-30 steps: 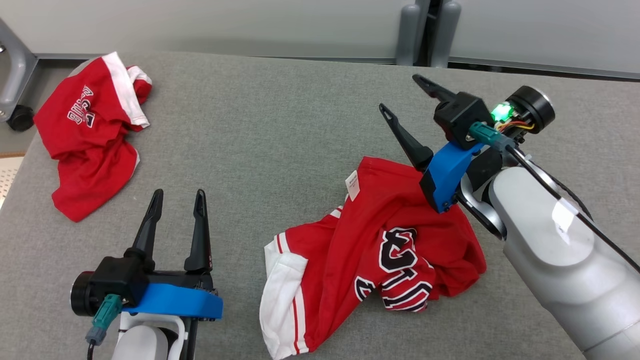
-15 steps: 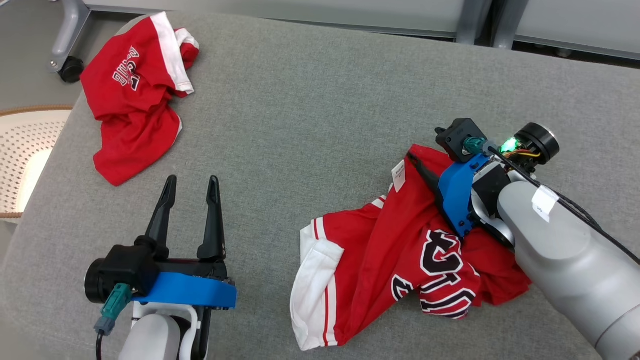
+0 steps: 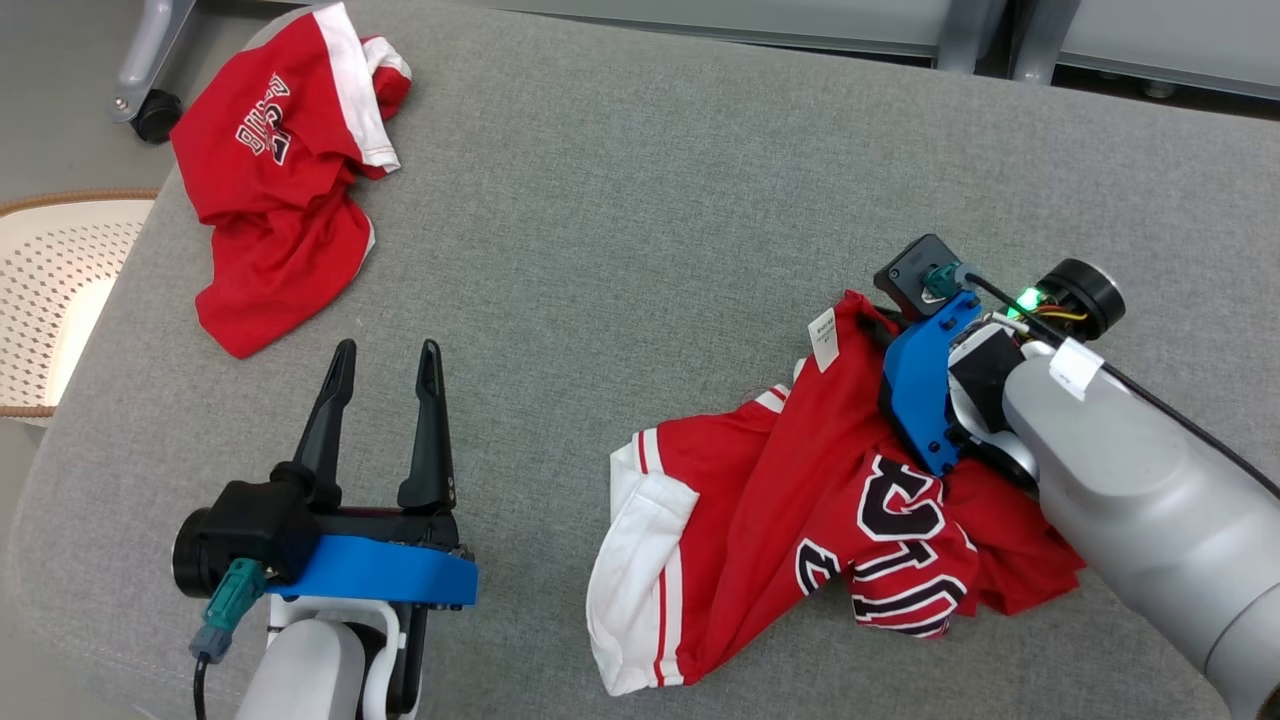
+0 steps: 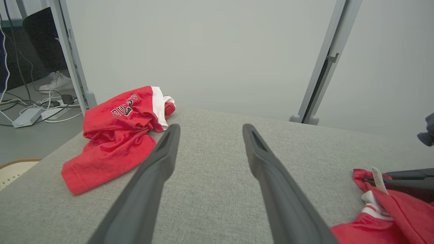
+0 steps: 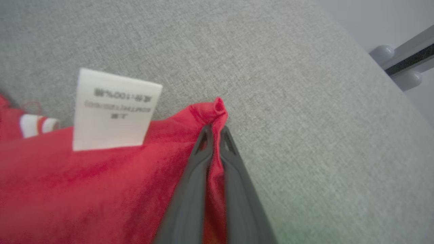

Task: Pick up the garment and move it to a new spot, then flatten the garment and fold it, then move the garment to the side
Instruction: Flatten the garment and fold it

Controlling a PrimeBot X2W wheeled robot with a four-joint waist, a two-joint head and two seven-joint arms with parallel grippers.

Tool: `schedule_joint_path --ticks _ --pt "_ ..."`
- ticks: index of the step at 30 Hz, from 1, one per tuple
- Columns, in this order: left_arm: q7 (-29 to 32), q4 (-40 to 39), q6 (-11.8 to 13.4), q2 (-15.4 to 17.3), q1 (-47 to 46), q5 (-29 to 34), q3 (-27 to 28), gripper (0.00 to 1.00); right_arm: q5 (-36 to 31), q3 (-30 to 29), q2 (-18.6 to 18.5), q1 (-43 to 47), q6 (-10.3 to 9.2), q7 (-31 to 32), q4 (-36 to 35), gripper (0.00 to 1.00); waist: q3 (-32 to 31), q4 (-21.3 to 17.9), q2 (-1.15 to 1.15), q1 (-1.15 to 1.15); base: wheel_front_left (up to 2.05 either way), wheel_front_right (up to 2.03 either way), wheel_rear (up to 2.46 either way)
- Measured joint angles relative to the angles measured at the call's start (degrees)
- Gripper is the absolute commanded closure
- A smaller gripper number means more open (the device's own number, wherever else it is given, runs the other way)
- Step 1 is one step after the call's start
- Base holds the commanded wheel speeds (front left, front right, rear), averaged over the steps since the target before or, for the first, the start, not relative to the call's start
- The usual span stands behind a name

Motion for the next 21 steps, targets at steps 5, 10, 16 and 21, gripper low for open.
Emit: schedule_joint_path --ticks 5,10,16,21 --pt "0.0 0.0 0.0 0.0 -0.3 0.0 0.3 0.0 1.1 0.1 -1.0 -2.5 0.0 -6.0 1.6 1.0 -0.2 -0.4 0.0 0.0 0.0 0.0 0.0" --pt "0.0 0.1 -0.1 0.0 -0.2 0.5 1.0 0.0 -1.2 -2.4 -0.3 -6.2 -0.01 -15.4 5.1 1.0 -1.1 -1.1 0.0 0.0 0.0 0.0 0.0" --pt "0.0 0.2 -0.4 0.0 0.2 1.0 1.8 0.0 -4.5 -6.9 1.7 -9.6 -0.01 -23.2 9.3 1.0 -2.6 -2.4 0.0 0.0 0.0 0.0 0.0" --pt "0.0 0.5 -0.6 0.0 1.5 1.6 3.1 0.0 -7.5 -11.7 3.3 -9.5 -0.01 -24.4 5.9 1.0 -4.1 -5.0 0.0 0.0 0.0 0.0 0.0"
